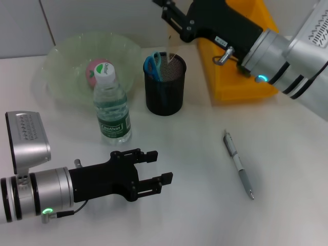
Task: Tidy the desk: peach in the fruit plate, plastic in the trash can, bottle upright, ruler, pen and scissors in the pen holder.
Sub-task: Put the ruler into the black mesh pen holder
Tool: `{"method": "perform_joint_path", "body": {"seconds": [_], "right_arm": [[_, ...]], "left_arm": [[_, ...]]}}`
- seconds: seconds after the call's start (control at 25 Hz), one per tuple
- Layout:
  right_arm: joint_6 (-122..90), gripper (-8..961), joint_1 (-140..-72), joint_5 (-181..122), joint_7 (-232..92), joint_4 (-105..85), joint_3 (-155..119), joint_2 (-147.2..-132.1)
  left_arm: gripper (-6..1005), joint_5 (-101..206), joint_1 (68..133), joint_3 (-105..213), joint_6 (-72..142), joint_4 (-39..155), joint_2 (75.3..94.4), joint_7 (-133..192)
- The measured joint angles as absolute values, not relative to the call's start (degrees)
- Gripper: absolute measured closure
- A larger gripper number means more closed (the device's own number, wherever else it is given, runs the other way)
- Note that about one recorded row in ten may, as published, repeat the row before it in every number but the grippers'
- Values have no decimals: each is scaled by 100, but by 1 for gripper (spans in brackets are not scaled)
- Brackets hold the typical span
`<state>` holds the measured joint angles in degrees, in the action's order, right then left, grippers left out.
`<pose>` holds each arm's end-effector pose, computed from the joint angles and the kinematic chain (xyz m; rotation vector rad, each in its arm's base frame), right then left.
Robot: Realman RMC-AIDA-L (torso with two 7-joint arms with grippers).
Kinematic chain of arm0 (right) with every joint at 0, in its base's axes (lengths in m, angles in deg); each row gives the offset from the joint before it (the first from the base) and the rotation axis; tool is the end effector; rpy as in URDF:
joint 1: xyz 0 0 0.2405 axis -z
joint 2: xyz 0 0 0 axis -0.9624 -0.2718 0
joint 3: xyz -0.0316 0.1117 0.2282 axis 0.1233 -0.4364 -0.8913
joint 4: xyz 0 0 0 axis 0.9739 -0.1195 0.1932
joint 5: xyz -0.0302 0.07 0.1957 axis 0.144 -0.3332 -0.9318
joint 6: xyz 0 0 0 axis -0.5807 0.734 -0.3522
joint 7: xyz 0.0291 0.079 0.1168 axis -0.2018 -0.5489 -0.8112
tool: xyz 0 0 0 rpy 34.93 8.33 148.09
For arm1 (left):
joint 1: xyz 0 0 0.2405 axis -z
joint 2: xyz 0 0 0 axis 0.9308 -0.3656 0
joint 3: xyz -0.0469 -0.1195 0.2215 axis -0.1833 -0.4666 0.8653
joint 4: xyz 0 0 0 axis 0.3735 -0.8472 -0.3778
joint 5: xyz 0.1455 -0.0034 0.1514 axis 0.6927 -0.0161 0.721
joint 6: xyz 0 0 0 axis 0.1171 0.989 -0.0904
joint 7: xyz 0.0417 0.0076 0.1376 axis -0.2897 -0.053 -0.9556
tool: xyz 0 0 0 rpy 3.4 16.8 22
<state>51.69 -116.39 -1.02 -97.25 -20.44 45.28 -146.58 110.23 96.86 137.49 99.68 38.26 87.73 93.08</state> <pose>0.1668 0.3954 -0.0229 -2.1191 0.0112 1.1330 -0.2516 0.2947 -0.0918 -2.8126 -0.6007 -0.7612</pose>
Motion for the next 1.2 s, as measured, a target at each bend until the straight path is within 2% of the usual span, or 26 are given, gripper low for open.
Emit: {"method": "perform_joint_path", "body": {"seconds": [0.48,1.2], "right_arm": [[4707,555,-11907,-78,-9963,-1702,4700,-14661],[4239,556,-11965,-77,-9915,-1702,4835,-14667]], "left_arm": [[326,11023,9686,13749,9968,3826,8780,9296],[326,11023,9681,13748,9969,3833,8792,9269]]}}
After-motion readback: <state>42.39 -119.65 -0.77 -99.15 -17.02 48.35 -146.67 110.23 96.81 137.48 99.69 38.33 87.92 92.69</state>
